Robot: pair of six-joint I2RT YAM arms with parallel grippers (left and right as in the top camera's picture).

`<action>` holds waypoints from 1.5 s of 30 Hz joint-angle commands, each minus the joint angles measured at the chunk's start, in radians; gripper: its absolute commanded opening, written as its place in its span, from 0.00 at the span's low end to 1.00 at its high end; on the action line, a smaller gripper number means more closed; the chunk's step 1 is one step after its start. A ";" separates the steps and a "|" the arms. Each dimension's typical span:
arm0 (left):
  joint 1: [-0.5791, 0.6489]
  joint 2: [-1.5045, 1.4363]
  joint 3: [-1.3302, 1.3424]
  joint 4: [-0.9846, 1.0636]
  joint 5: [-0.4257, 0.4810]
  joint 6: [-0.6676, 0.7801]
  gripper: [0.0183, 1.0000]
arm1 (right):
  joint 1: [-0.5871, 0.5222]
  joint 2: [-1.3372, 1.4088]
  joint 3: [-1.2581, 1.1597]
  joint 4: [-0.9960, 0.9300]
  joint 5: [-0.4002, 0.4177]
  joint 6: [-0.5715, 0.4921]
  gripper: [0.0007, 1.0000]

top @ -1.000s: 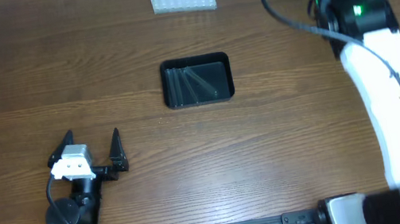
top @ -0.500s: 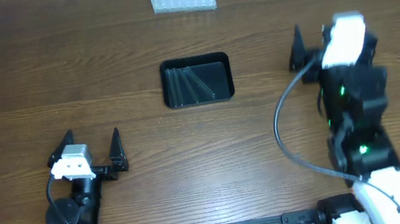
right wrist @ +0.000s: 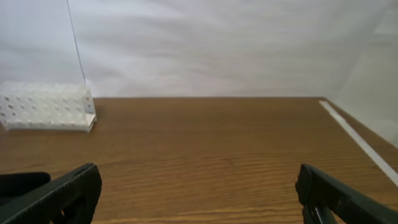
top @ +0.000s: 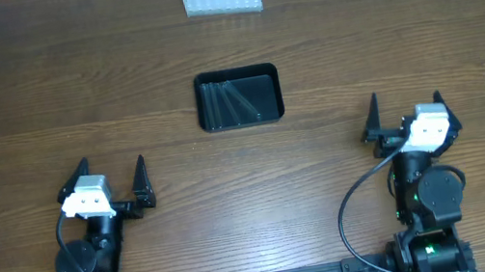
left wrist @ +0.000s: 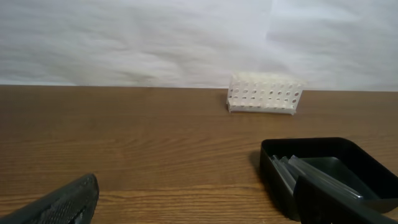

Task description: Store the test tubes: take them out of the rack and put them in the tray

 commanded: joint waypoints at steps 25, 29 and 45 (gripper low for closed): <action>0.005 -0.007 -0.011 0.003 0.010 0.018 1.00 | -0.027 -0.183 -0.089 -0.183 0.005 -0.063 0.99; 0.005 -0.007 -0.011 0.003 0.010 0.018 1.00 | -0.045 -0.183 -0.089 -0.212 0.005 0.006 0.99; 0.005 -0.007 -0.011 0.003 0.010 0.017 1.00 | -0.046 -0.184 -0.089 -0.271 -0.048 0.031 0.99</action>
